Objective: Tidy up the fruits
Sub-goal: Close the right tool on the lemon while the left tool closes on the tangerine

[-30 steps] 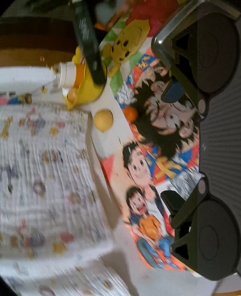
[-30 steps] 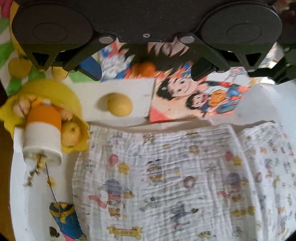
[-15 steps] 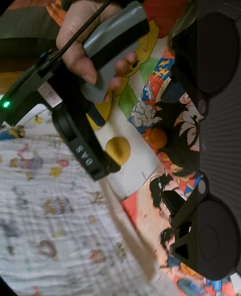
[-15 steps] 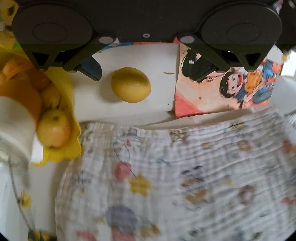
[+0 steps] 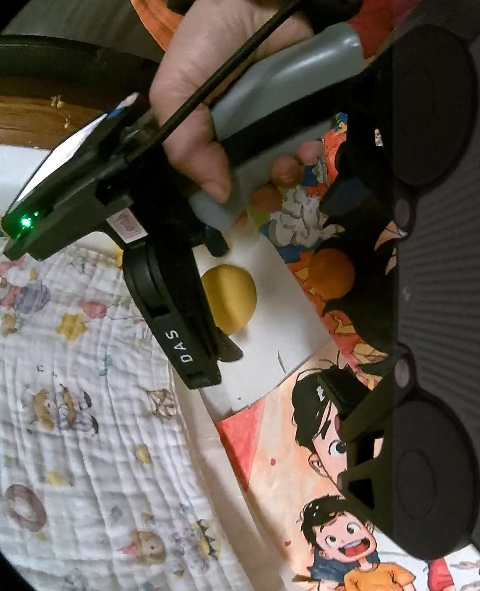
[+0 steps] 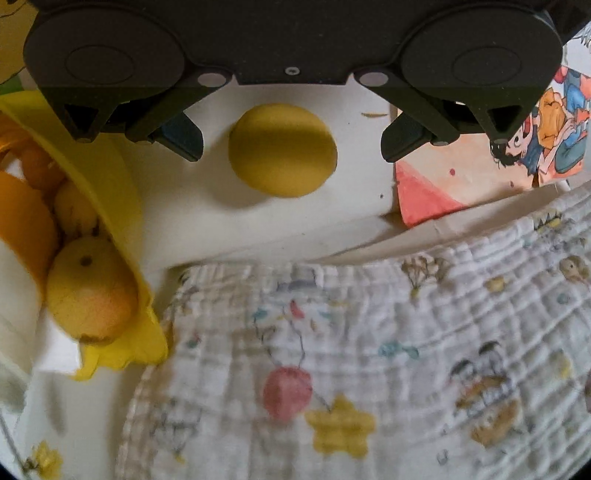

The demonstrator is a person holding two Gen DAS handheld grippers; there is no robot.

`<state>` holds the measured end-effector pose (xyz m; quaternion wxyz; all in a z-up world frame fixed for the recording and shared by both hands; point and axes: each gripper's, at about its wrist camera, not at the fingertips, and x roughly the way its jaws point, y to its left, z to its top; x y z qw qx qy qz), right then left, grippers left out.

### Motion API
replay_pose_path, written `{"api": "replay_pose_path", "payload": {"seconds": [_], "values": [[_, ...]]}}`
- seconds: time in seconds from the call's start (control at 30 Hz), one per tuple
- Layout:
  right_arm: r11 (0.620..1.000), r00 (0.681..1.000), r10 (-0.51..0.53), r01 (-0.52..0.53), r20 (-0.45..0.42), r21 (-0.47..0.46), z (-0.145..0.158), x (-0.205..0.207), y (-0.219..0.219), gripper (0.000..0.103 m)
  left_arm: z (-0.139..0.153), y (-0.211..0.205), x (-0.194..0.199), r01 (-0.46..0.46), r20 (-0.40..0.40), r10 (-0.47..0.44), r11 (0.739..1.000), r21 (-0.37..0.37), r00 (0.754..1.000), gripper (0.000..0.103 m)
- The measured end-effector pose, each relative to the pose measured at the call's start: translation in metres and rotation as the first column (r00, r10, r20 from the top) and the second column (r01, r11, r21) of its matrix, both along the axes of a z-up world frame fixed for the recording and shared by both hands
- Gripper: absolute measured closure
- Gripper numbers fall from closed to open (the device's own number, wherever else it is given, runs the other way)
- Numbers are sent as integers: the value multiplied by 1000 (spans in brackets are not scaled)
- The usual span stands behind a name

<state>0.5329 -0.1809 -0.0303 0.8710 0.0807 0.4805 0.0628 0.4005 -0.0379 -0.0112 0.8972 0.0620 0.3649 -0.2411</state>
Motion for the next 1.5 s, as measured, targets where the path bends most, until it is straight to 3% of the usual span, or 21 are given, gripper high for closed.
{"api": "replay_pose_path", "payload": {"seconds": [0.33, 0.6, 0.7, 0.8, 0.9, 1.1, 1.5], "values": [[997, 996, 80, -80, -36, -14, -8, 3, -1, 15, -13, -7, 5, 37, 11, -37, 999, 10, 999, 32], [994, 996, 93, -94, -13, -50, -6, 5, -4, 30, -24, -21, 13, 43, -30, -42, 999, 6, 999, 62], [993, 994, 105, -105, -12, -57, -5, 3, -6, 32, -27, -22, 15, 30, -29, -30, 999, 15, 999, 66], [991, 993, 116, -116, -8, -65, -6, 1, -6, 32, -29, -22, 16, 28, -32, -27, 1000, 11, 999, 67], [987, 991, 136, -136, -3, -83, -6, -1, -3, 42, -30, -20, 18, 18, -36, -18, 1000, 1, 999, 68], [980, 986, 166, -164, 13, -109, -9, -8, 2, 44, -24, -14, 15, -20, -71, 20, 1000, 1, 997, 69], [985, 983, 175, -174, 50, -11, -9, -34, -12, 45, -14, 2, -2, -67, -120, 68, 998, 8, 990, 69]]}}
